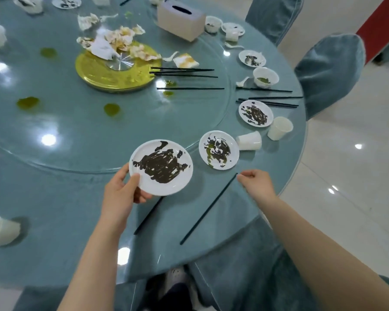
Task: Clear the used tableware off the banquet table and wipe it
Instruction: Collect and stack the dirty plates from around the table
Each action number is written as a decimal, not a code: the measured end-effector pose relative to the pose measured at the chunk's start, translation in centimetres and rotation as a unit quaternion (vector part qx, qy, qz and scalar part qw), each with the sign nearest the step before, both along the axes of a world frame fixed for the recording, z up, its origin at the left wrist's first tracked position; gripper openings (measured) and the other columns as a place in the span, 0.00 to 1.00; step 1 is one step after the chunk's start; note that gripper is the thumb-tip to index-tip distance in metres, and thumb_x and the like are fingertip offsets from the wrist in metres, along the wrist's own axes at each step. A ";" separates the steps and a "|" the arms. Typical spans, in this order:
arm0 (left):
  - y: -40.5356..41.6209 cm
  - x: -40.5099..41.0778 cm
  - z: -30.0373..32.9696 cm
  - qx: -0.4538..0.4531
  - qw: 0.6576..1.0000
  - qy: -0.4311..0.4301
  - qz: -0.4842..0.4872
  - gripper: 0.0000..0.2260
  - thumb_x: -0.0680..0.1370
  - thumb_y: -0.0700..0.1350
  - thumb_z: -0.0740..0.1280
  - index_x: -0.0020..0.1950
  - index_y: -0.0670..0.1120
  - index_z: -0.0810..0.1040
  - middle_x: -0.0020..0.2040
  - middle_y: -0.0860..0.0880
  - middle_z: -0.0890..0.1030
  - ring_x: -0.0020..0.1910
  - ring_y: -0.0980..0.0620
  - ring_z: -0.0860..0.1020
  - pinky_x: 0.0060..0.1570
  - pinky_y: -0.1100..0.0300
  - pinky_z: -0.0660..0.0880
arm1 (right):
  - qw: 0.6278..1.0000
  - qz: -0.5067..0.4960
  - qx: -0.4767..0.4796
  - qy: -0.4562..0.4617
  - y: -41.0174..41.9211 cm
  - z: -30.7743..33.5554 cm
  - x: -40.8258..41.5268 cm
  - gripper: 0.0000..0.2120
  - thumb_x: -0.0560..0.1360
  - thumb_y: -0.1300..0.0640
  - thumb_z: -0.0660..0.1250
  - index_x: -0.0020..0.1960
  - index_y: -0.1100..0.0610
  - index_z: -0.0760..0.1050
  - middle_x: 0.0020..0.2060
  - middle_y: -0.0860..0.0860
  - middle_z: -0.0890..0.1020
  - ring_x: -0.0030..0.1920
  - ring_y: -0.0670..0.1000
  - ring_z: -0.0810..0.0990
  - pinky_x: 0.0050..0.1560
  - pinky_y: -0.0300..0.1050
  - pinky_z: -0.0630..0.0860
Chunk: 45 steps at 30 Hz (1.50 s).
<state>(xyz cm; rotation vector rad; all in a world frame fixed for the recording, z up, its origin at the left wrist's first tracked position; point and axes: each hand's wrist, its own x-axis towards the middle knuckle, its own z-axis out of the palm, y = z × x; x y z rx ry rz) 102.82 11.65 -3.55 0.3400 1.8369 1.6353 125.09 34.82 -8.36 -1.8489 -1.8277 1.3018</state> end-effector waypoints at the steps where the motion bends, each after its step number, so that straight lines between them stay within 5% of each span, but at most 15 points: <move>1: 0.1 -0.4 -0.3 -0.004 1.000 -0.001 0.003 0.16 0.80 0.38 0.59 0.58 0.58 0.76 0.25 0.49 0.79 0.23 0.55 0.75 0.25 0.65 0.73 | 1.000 -0.001 -0.001 -0.013 0.7 -0.5 -0.7 0.17 0.72 0.52 0.71 0.58 0.58 0.78 0.50 0.53 0.82 0.50 0.53 0.80 0.57 0.48 0.76; 6: -0.1 -1.5 -1.2 -0.019 1.000 -0.009 0.011 0.15 0.81 0.39 0.60 0.63 0.54 0.75 0.25 0.48 0.78 0.24 0.54 0.75 0.24 0.65 0.72 | 0.998 -0.029 0.012 -0.058 2.8 -1.9 -3.7 0.24 0.72 0.49 0.71 0.63 0.61 0.74 0.60 0.56 0.79 0.60 0.57 0.77 0.64 0.51 0.70; 11: -0.2 -2.0 -1.2 -0.042 0.999 -0.015 0.016 0.16 0.81 0.38 0.59 0.67 0.50 0.73 0.27 0.47 0.78 0.24 0.53 0.76 0.25 0.64 0.73 | 0.997 -0.023 0.006 -0.080 4.1 -2.7 -5.5 0.14 0.71 0.49 0.70 0.43 0.61 0.80 0.40 0.58 0.83 0.44 0.61 0.81 0.51 0.52 0.78; 16: -0.4 -2.0 -0.6 -0.042 0.999 -0.015 0.015 0.17 0.81 0.38 0.59 0.70 0.47 0.71 0.26 0.47 0.79 0.24 0.54 0.76 0.25 0.64 0.73 | 0.995 -0.033 -0.016 -0.090 4.3 -2.6 -6.0 0.12 0.71 0.55 0.67 0.30 0.57 0.73 0.37 0.59 0.79 0.42 0.61 0.78 0.50 0.50 0.75; 25: 0.4 0.6 0.2 -0.043 0.999 0.011 -0.016 0.15 0.81 0.38 0.59 0.66 0.50 0.74 0.27 0.48 0.78 0.24 0.53 0.75 0.27 0.60 0.73 | 0.996 -0.064 -0.013 0.068 1.5 0.9 -2.9 0.04 0.67 0.58 0.67 0.39 0.54 0.72 0.21 0.46 0.80 0.32 0.51 0.77 0.33 0.42 0.69; 29: 1.0 3.1 0.7 -0.028 0.999 0.025 -0.036 0.15 0.81 0.38 0.58 0.65 0.50 0.73 0.26 0.47 0.79 0.24 0.53 0.76 0.25 0.63 0.73 | 0.992 -0.064 0.033 0.107 -0.4 4.1 1.5 0.03 0.67 0.60 0.66 0.38 0.56 0.72 0.22 0.45 0.80 0.30 0.47 0.80 0.38 0.45 0.74; 32: 1.1 5.9 1.0 -0.015 0.998 0.029 -0.052 0.14 0.81 0.38 0.58 0.65 0.48 0.74 0.27 0.48 0.79 0.24 0.53 0.76 0.24 0.65 0.72 | 0.988 -0.070 0.087 0.105 -2.5 6.6 6.9 0.03 0.66 0.60 0.66 0.39 0.56 0.72 0.27 0.47 0.81 0.24 0.39 0.78 0.32 0.42 0.71; 36: 0.8 11.9 2.1 -0.010 0.990 0.064 -0.129 0.14 0.80 0.37 0.58 0.61 0.47 0.76 0.28 0.48 0.80 0.25 0.53 0.76 0.25 0.65 0.73 | 0.984 -0.098 0.114 0.094 -6.0 9.1 15.1 0.05 0.67 0.58 0.67 0.40 0.55 0.72 0.34 0.51 0.82 0.34 0.50 0.80 0.33 0.44 0.71; 42: 0.4 23.3 4.6 0.016 0.972 0.071 -0.222 0.14 0.80 0.40 0.59 0.64 0.51 0.75 0.30 0.46 0.81 0.25 0.52 0.76 0.26 0.63 0.74 | 0.977 -0.126 0.144 0.095 -12.1 12.6 27.3 0.05 0.68 0.57 0.68 0.41 0.54 0.72 0.28 0.34 0.80 0.29 0.41 0.79 0.33 0.43 0.72; 45: -0.3 29.7 5.7 0.047 0.955 0.062 -0.288 0.15 0.81 0.42 0.58 0.62 0.57 0.76 0.31 0.43 0.81 0.28 0.51 0.77 0.28 0.61 0.75 | 0.970 -0.161 0.141 0.116 -15.0 13.8 33.4 0.06 0.68 0.58 0.69 0.41 0.54 0.72 0.31 0.44 0.83 0.34 0.46 0.82 0.36 0.47 0.78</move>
